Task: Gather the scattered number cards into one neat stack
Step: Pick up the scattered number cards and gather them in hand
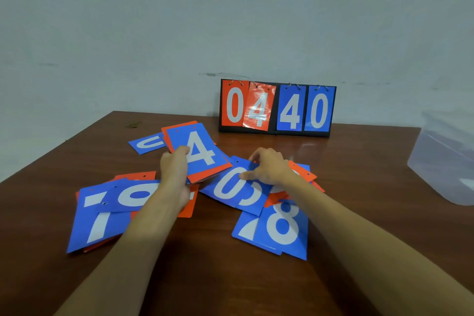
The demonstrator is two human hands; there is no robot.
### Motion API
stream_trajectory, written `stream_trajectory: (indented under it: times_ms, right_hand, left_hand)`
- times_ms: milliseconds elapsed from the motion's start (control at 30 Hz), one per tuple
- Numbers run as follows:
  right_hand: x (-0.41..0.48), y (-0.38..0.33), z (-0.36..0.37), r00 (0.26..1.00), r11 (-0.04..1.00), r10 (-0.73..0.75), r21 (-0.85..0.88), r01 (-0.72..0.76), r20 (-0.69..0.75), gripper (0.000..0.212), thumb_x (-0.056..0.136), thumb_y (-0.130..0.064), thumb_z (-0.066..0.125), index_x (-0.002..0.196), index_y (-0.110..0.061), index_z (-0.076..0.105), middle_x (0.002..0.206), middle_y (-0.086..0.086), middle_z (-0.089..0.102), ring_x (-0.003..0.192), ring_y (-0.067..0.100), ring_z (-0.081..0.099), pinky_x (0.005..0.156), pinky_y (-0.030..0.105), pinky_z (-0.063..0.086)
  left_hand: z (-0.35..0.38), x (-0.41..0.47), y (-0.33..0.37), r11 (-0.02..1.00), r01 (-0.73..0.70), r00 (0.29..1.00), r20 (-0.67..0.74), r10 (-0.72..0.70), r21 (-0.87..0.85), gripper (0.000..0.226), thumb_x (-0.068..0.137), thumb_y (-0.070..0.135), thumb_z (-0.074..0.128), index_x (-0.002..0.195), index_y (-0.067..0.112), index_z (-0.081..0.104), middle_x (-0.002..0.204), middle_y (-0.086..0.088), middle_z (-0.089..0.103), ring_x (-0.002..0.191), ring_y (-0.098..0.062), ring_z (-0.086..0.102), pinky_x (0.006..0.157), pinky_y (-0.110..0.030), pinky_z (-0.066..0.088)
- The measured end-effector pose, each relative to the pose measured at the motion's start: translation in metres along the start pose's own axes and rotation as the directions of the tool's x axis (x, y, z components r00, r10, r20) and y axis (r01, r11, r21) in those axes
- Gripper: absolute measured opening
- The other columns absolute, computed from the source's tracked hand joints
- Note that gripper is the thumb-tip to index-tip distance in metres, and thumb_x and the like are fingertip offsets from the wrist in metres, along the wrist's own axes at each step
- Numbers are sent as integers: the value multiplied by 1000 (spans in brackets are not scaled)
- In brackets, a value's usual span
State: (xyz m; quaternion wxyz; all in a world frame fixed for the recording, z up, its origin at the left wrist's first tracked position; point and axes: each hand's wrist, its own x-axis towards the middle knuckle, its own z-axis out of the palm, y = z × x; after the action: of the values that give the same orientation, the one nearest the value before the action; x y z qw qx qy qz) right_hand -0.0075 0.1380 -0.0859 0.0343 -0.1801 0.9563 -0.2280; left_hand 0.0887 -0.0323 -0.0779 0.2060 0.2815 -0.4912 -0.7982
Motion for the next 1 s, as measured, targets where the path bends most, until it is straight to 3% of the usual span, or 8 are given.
stream_trajectory:
  times_ms: [67,167,267,400,567,767,900,1000]
  right_hand:
    - [-1,5,-2,996,999,1,49,3,-92,26,79,-39,73,93,-29,54,114,-2,59,114,22,50,100,43,37]
    - [-6,16,-10,975,934,28,354,53,-221,18,89,-22,63,79,-30,50,96,-5,61,100,20,60,91,41,47]
    - [-14,25,-32,965,799,90,596,78,-247,15,93,-13,55,80,-20,53,93,1,64,92,18,65,73,29,52]
    - [-27,30,-56,990,653,-7,749,112,-142,9,93,-16,59,96,-8,57,86,4,68,77,15,69,71,30,56]
    - [-28,2,-50,970,736,-153,634,238,-187,8,88,-17,67,86,-20,59,93,7,66,84,16,68,57,22,56]
    - [-13,-15,-35,961,859,-113,462,222,-252,18,91,-29,61,99,-14,63,97,0,64,92,14,61,65,17,48]
    - [-13,9,-30,998,996,-52,72,54,-27,51,83,-51,63,117,-12,59,117,1,61,110,21,56,87,29,47]
    - [-17,19,-26,993,983,29,-181,-9,110,69,72,-63,68,125,-21,56,129,4,53,121,27,46,102,44,40]
  left_hand:
    - [2,-1,-1,1000,-18,1000,8,18,18,32,92,23,59,121,12,53,95,-6,66,79,-20,67,82,-45,57]
    - [1,-2,-1,998,-30,999,14,30,54,34,91,24,59,123,13,52,96,-5,66,77,-19,66,70,-38,56]
    - [1,-5,1,996,-23,999,29,21,81,32,92,25,59,121,16,52,95,-4,65,76,-17,65,61,-33,54]
    - [4,-13,0,992,-56,993,111,43,112,29,92,19,58,120,15,54,96,-6,68,75,-20,67,69,-38,56]
    - [11,-23,-10,982,-69,957,291,15,175,40,86,31,68,122,15,61,106,-7,73,90,-27,71,77,-43,58]
    - [13,-24,-16,959,-119,952,303,38,256,47,81,22,75,124,15,58,111,-6,72,93,-28,71,81,-47,58]
    - [10,-17,-12,989,-64,983,181,39,135,26,89,21,66,113,15,59,106,-8,71,89,-26,70,78,-43,58]
    - [8,-14,-11,995,-49,990,133,37,89,10,92,20,62,100,19,56,103,-8,70,88,-26,69,81,-45,57]
